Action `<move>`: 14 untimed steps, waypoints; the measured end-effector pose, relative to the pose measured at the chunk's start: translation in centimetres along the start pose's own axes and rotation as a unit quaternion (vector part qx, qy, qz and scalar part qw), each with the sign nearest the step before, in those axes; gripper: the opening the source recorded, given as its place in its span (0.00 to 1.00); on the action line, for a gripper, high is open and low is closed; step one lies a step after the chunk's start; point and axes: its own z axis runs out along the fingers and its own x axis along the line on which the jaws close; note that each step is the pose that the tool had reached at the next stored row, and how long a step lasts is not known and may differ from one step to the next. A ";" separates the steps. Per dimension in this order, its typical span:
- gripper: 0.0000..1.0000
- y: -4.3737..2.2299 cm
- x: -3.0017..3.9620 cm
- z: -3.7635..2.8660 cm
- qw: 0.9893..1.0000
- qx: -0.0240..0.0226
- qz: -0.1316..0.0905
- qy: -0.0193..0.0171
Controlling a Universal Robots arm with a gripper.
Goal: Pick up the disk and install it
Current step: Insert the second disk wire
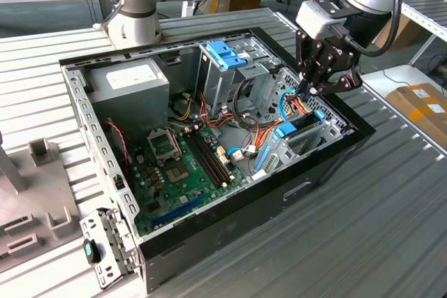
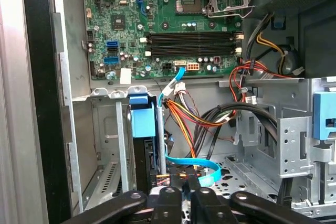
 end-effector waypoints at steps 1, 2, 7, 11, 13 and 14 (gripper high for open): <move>0.11 -0.01 0.00 0.00 1.000 0.000 0.000 0.000; 0.11 -0.02 0.00 0.00 1.000 0.000 0.000 0.000; 0.11 -0.06 0.00 0.00 1.000 0.000 0.000 0.000; 0.24 -0.10 0.00 0.01 1.000 0.000 0.000 0.000; 0.24 -0.10 0.00 0.00 1.000 0.000 0.000 0.000; 0.24 0.11 0.01 0.00 1.000 0.000 0.000 0.000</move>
